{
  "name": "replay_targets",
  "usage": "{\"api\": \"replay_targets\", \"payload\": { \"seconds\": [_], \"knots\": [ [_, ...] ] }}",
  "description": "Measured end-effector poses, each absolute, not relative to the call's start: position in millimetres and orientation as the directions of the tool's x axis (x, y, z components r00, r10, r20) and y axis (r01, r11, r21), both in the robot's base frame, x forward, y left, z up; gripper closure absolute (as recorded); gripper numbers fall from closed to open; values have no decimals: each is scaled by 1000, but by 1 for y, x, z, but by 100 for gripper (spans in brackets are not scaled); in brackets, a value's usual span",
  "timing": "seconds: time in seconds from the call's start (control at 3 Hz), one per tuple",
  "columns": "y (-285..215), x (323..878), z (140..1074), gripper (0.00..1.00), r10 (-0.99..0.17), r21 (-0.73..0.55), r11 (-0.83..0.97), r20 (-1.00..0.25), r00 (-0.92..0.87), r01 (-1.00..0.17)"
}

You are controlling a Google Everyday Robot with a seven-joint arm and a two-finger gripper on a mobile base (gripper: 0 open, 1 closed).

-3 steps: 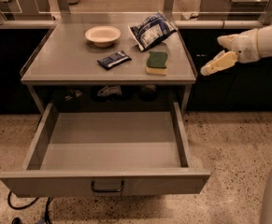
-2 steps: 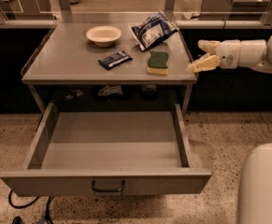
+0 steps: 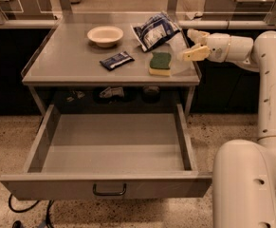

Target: Place sponge into top drawer

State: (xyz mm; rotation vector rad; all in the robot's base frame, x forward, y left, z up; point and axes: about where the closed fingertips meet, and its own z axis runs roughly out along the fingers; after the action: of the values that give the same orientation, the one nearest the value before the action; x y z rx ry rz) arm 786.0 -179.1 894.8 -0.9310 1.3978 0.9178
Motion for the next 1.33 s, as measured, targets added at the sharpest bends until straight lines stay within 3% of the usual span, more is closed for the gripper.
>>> {"api": "replay_targets", "payload": {
  "seconds": [0.33, 1.0, 1.33],
  "knots": [
    [-179, 786, 894, 0, -25, 11, 376, -999, -22, -927],
    [-154, 770, 882, 0, -201, -6, 295, -978, -55, -956],
    [-154, 770, 882, 0, -201, -6, 295, -978, -56, -956]
  ]
}}
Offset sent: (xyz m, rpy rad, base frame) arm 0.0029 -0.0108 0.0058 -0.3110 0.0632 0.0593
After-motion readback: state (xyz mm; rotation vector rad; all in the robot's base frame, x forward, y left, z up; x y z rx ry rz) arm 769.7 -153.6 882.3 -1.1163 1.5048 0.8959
